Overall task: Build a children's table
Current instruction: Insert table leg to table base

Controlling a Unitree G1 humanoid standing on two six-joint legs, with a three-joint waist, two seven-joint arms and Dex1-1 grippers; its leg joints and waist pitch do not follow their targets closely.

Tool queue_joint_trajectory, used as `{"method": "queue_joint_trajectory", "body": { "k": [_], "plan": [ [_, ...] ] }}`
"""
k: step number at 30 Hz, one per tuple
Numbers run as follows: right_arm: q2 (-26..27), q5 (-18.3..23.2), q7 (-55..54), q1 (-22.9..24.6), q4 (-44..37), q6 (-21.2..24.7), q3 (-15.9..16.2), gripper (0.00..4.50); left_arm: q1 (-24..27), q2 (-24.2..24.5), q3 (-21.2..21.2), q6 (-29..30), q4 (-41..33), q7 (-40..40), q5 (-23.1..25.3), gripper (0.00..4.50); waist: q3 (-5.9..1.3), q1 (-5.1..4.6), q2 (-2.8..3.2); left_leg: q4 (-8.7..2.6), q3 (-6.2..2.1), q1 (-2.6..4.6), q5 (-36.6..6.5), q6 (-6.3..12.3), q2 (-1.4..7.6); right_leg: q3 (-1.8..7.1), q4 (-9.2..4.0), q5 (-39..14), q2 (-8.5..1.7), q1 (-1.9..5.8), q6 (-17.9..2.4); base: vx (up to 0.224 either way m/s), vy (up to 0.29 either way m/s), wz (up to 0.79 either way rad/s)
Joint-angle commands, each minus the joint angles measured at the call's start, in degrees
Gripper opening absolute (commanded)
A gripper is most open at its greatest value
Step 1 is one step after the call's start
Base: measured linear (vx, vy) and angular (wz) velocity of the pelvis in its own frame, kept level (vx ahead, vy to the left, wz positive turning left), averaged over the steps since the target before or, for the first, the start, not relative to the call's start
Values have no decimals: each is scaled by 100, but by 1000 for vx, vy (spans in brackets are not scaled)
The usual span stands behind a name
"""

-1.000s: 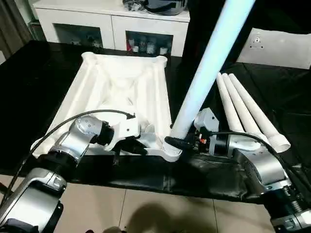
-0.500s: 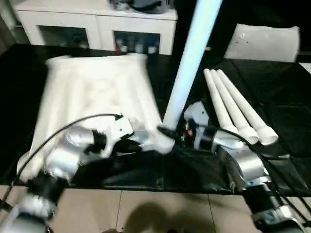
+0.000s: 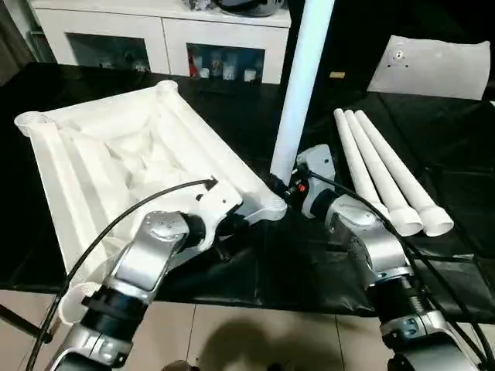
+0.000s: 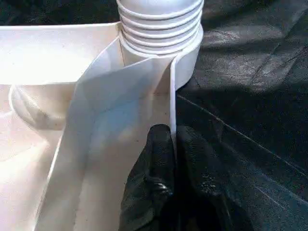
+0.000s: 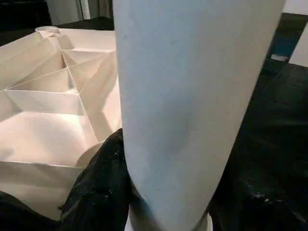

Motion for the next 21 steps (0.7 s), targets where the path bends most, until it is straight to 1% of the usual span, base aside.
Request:
{"method": "queue_joint_trajectory", "body": {
  "k": [1,2,3,4,5,6,8,9,10,11,12,13,14,15,16,17,18,19,20,21],
  "plan": [
    [28,-263,-93,261,529,394,219,188,-190,-45,-115,-223,-103,-118,-100,0,-258,3,38,-480,-145,56,-2020,8,309,280,-563,-2522,-460,138,-736,0,0,0],
    [47,-246,-137,265,533,391,177,188,-189,-14,-87,-245,-73,-119,-84,0,-256,0,40,-484,-148,54,-2046,-6,308,280,-563,-2548,-461,141,-730,0,0,0],
    [63,-234,-174,267,540,388,148,188,-187,-1,-70,-260,-52,-113,-68,0,-257,-3,30,-483,-149,54,-2084,-25,307,280,-570,-2609,-467,139,-712,0,0,0],
    [87,-166,-198,285,524,380,69,188,-179,45,-29,-297,-24,-109,-58,0,-262,-1,38,-481,-154,64,-2124,-43,308,280,-577,-2686,-472,135,-693,0,0,0],
    [85,-163,-195,296,510,363,57,188,-182,72,-16,-317,-4,-102,-63,0,-261,-3,37,-482,-156,63,-2142,-48,308,279,-579,-2714,-472,132,-683,0,0,0],
    [84,-163,-193,302,503,357,54,223,-181,82,-12,-325,1,-100,-65,0,-262,-2,32,-479,-152,68,-2157,-49,306,282,-585,-2747,-471,127,-663,0,0,0],
    [95,-127,-177,351,456,343,25,258,-189,139,14,-412,60,-89,-81,0,-266,7,35,-481,-156,70,-2158,-53,309,284,-586,-2765,-474,125,-650,0,0,0],
    [106,-98,-179,376,431,345,2,258,-196,155,31,-462,89,-83,-84,0,-277,14,37,-477,-152,71,-2102,-50,309,288,-585,-2687,-471,128,-669,0,0,0],
    [110,-87,-180,384,423,346,-6,264,-200,161,38,-480,100,-80,-85,0,-291,33,34,-476,-139,56,-2030,-35,315,296,-585,-2542,-495,138,-701,0,0,0],
    [113,-62,-152,407,387,346,-12,278,-219,176,55,-502,136,-69,-102,0,-294,31,35,-472,-145,52,-1991,-44,312,292,-552,-2453,-476,149,-715,0,0,0],
    [120,-32,-132,432,346,362,-24,300,-234,189,66,-530,169,-56,-113,0,-291,32,37,-480,-133,49,-1893,-14,311,290,-541,-2309,-460,157,-767,0,0,0],
    [122,-28,-129,436,340,364,-25,303,-236,191,67,-535,174,-55,-115,0,-295,38,50,-480,-132,44,-1838,-9,316,291,-530,-2201,-467,170,-808,0,0,0],
    [128,-14,-125,452,316,375,-31,308,-242,198,70,-569,196,-48,-116,0,-293,36,46,-475,-125,39,-1800,-4,311,290,-526,-2140,-462,177,-839,0,0,0],
    [130,10,-100,490,250,381,-40,308,-263,215,74,-701,274,-14,-94,0,-294,43,60,-476,-125,42,-1787,-4,314,292,-525,-2114,-469,180,-848,0,0,0],
    [125,7,-98,503,228,372,-39,331,-268,218,78,-727,295,-9,-92,0,-292,45,59,-478,-121,40,-1787,1,314,294,-530,-2099,-470,183,-844,0,0,0],
    [122,5,-97,510,216,368,-38,331,-271,219,80,-740,305,-6,-91,0,-296,44,54,-476,-124,38,-1766,-1,314,290,-519,-2079,-467,188,-851,0,0,0],
    [119,-6,-96,524,193,359,-40,347,-277,222,83,-767,328,-4,-93,0,-293,43,54,-478,-122,36,-1741,7,311,289,-515,-2058,-461,193,-872,0,0,0],
    [96,-28,-93,561,149,323,-39,347,-282,244,64,-882,363,-5,-70,0,-289,52,60,-472,-118,36,-1725,12,306,289,-526,-2079,-466,192,-865,0,0,0],
    [80,-44,-90,586,119,296,-37,358,-286,259,50,-960,387,-3,-57,0,-288,50,55,-470,-114,37,-1726,12,306,292,-528,-2082,-468,192,-864,0,0,0],
    [63,60,-8,648,16,380,-81,369,-286,275,53,-1025,425,49,-24,0,-289,49,47,-473,-117,27,-1704,19,307,290,-522,-2079,-468,204,-856,0,0,0]
  ]
}}
